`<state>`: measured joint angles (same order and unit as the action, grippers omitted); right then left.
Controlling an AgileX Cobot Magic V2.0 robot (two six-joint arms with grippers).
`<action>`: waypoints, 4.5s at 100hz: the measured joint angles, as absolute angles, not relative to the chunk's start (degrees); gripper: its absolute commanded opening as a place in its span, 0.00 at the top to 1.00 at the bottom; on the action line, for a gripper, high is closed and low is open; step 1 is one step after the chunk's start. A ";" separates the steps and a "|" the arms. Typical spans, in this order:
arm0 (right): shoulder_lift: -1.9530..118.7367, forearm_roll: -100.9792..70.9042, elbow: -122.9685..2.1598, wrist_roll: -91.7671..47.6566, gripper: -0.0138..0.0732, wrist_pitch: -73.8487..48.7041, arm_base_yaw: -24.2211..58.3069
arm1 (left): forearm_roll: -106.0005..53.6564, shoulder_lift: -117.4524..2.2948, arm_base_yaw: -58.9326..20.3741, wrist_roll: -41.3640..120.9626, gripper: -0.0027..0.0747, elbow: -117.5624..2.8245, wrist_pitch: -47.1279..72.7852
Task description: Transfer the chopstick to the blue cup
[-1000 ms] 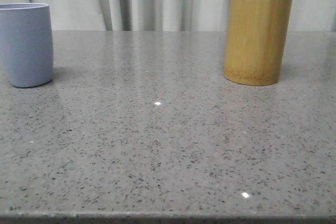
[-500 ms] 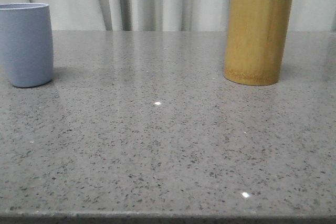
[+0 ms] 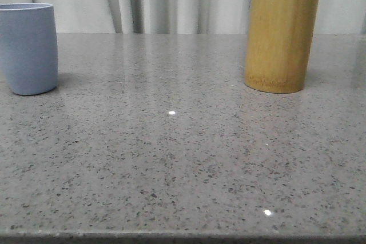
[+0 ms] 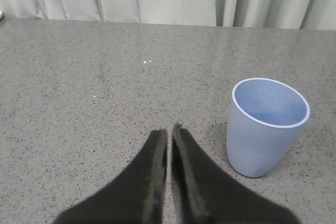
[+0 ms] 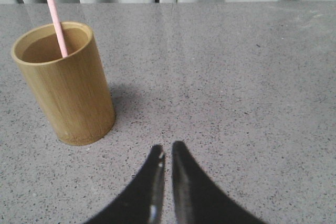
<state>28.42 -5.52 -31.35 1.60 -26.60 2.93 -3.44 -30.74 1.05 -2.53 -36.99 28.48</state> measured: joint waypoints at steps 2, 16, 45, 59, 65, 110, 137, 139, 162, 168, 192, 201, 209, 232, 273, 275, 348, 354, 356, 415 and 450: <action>28.92 -5.52 -31.51 1.60 0.57 -26.60 2.93 | -3.56 -31.36 1.05 -2.53 0.71 -37.37 28.48; 31.03 -5.52 -32.57 1.60 0.40 -26.74 2.93 | -3.86 -34.41 1.05 -2.53 0.48 -39.03 28.70; 31.30 -5.52 -32.83 1.60 0.40 -26.74 2.93 | -4.00 -35.60 1.05 -2.53 0.45 -39.59 27.06; 31.30 -5.52 -32.83 1.60 0.40 -26.86 2.93 | -4.00 -35.60 1.05 -2.53 0.48 -39.59 26.35; 31.30 -5.52 -32.83 1.60 0.40 -27.10 2.93 | -4.00 -35.60 1.05 -2.53 0.50 -39.62 26.35; 31.32 -5.52 -32.83 1.60 0.40 -27.10 2.93 | -9.92 -52.20 0.88 2.49 0.41 -54.66 38.27; 31.32 -5.52 -32.83 1.60 0.40 -27.10 2.93 | -11.11 -65.20 -3.48 3.93 0.41 -64.21 44.67; 31.32 -5.52 -32.83 1.60 0.40 -27.10 2.93 | -11.11 -65.89 -3.86 3.93 0.41 -64.92 45.32; 31.32 -5.52 -32.83 1.60 0.40 -27.10 2.93 | -11.25 -76.20 -5.74 4.07 0.41 -71.96 50.95; 31.32 -5.52 -32.83 1.60 0.40 -27.10 2.93 | -11.25 -78.53 -5.74 4.07 0.41 -73.60 52.07; 31.32 -5.52 -32.83 1.60 0.40 -27.10 2.93 | -11.25 -85.59 -5.74 4.07 0.41 -78.00 56.08; 31.32 -5.52 -32.83 1.60 0.40 -27.10 2.93 | -11.25 -87.31 -5.74 4.07 0.41 -78.58 57.21; 31.32 -5.52 -32.83 1.60 0.40 -27.10 2.93 | -11.25 -88.34 -5.74 4.07 0.41 -78.67 57.90; 31.32 -5.52 -32.83 1.60 0.40 -27.10 2.93 | -11.47 -90.42 -5.74 4.07 0.52 -78.98 58.48; 31.32 -5.52 -32.83 1.60 0.40 -27.10 2.93 | -12.28 -90.95 -5.74 3.96 0.99 -79.11 58.51; 31.32 -5.52 -32.83 1.60 0.40 -27.10 2.93 | -12.28 -90.95 -5.74 3.96 0.99 -79.11 58.51; 31.32 -5.52 -32.83 1.60 0.40 -27.10 2.93 | -16.41 -97.55 -18.19 3.89 0.99 -92.10 59.25; 31.32 -5.52 -32.83 1.60 0.40 -27.18 2.93 | -16.56 -99.63 -19.50 3.89 0.99 -94.16 59.77; 31.32 -5.52 -32.83 1.60 0.40 -27.18 2.93 | -16.56 -100.30 -19.97 3.89 0.99 -94.59 59.91; 31.32 -5.52 -32.83 1.60 0.40 -27.18 2.93 | -17.30 -106.85 -24.80 3.89 0.70 -100.89 60.77; 31.32 -5.52 -32.83 1.60 0.40 -27.18 2.93 | -17.87 -106.85 -24.80 3.89 0.46 -101.01 60.66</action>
